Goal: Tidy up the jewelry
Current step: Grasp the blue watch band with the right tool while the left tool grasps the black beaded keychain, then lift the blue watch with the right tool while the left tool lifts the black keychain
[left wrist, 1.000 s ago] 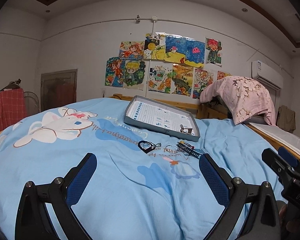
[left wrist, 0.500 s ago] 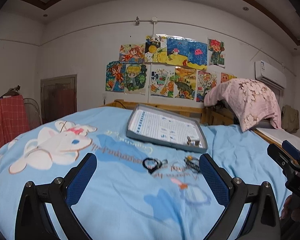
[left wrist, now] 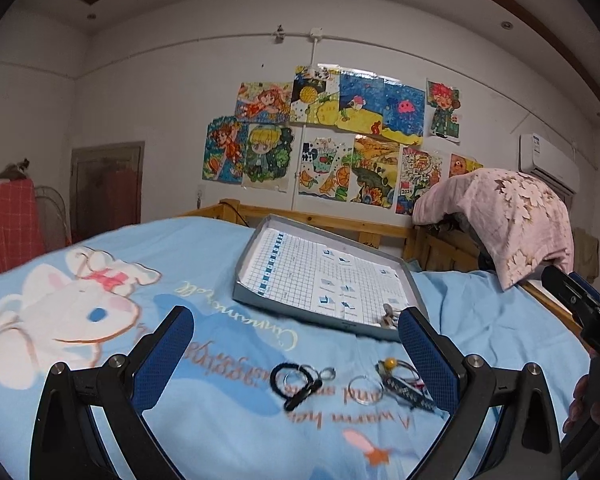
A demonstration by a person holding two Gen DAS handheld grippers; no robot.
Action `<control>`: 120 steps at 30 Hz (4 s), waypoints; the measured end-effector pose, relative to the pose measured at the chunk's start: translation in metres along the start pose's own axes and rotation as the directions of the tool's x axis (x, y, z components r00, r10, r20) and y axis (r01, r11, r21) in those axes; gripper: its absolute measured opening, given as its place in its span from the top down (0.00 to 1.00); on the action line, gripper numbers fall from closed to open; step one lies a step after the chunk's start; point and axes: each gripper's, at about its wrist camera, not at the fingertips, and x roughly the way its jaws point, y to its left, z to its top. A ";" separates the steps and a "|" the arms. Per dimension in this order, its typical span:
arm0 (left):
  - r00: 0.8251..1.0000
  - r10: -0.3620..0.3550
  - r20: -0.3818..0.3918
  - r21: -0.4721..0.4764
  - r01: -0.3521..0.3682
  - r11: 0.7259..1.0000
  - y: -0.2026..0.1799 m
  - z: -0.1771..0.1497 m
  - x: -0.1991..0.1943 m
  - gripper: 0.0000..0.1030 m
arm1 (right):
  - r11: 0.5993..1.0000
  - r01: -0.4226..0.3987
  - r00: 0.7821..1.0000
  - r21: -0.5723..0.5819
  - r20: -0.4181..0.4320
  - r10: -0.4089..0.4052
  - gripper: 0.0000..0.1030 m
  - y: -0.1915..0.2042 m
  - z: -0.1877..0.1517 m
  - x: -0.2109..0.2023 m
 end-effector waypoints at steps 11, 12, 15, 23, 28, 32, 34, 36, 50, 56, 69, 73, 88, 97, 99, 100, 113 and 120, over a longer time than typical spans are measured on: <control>0.991 -0.003 -0.135 0.058 0.011 0.998 0.000 -0.027 0.076 0.00 | 0.998 -0.037 0.992 0.057 -0.122 0.043 0.01 -0.011 -0.029 0.076; 0.988 -0.005 -0.154 0.062 0.015 0.998 0.000 -0.032 0.080 0.00 | 0.996 -0.050 0.987 0.068 -0.147 0.059 0.01 -0.012 -0.035 0.081; 0.979 -0.018 -0.201 0.071 0.033 0.997 0.001 -0.044 0.090 0.00 | 0.989 -0.101 0.962 0.112 -0.242 0.125 0.02 -0.015 -0.055 0.100; 0.945 -0.101 -0.311 0.077 0.131 0.988 -0.001 -0.065 0.105 0.01 | 0.973 -0.126 0.888 0.192 -0.414 0.197 0.26 -0.018 -0.092 0.123; 0.928 -0.137 -0.346 0.080 0.175 0.981 -0.003 -0.072 0.108 0.13 | 0.976 -0.134 0.852 0.172 -0.483 0.202 0.34 -0.010 -0.108 0.126; 0.913 -0.148 -0.380 0.069 0.187 0.980 -0.001 -0.078 0.111 0.26 | 0.978 -0.132 0.827 0.162 -0.526 0.199 0.44 -0.006 -0.112 0.129; 0.906 -0.151 -0.394 0.063 0.191 0.980 0.001 -0.081 0.113 0.29 | 0.979 -0.126 0.820 0.162 -0.539 0.195 0.44 -0.005 -0.114 0.129; 0.901 -0.150 -0.406 0.064 0.191 0.979 0.000 -0.082 0.114 0.35 | 0.981 -0.116 0.817 0.157 -0.547 0.184 0.44 -0.005 -0.115 0.129; 0.866 -0.145 -0.478 0.032 0.183 0.983 0.003 -0.093 0.129 0.64 | 0.983 -0.039 0.806 0.181 -0.575 0.138 0.47 -0.013 -0.120 0.127; 0.858 -0.142 -0.493 0.029 0.180 0.983 0.004 -0.095 0.131 0.77 | 0.984 -0.024 0.801 0.176 -0.586 0.124 0.55 -0.013 -0.121 0.128; 0.852 -0.144 -0.504 0.035 0.186 0.982 0.000 -0.098 0.132 0.88 | 0.989 0.008 0.781 0.151 -0.618 0.088 0.77 -0.010 -0.127 0.131; 0.855 -0.148 -0.497 0.040 0.193 0.980 -0.001 -0.098 0.130 0.88 | 0.986 0.014 0.780 0.168 -0.619 0.094 0.82 -0.014 -0.128 0.132; 0.867 -0.183 -0.464 0.040 0.227 0.973 -0.002 -0.094 0.120 0.88 | 0.986 -0.004 0.800 0.168 -0.591 0.104 0.85 -0.015 -0.123 0.127; 0.851 -0.183 -0.491 0.049 0.237 0.970 -0.006 -0.096 0.123 0.88 | 0.987 -0.013 0.825 0.157 -0.557 0.099 0.85 -0.014 -0.116 0.123; 0.845 -0.180 -0.503 0.045 0.234 0.971 -0.006 -0.097 0.125 0.88 | 0.988 -0.012 0.834 0.154 -0.544 0.095 0.85 -0.014 -0.113 0.121; 0.844 -0.179 -0.505 0.044 0.233 0.971 -0.006 -0.098 0.125 0.88 | 0.988 -0.012 0.839 0.151 -0.537 0.092 0.85 -0.014 -0.112 0.120; 0.844 -0.213 -0.493 0.035 0.264 0.964 -0.006 -0.097 0.123 0.88 | 0.989 -0.016 0.866 0.148 -0.492 0.088 0.85 -0.017 -0.103 0.115; 0.875 -0.262 -0.407 0.030 0.299 0.954 -0.006 -0.087 0.105 0.89 | 0.998 -0.007 0.892 0.056 -0.451 0.032 0.85 -0.010 -0.094 0.108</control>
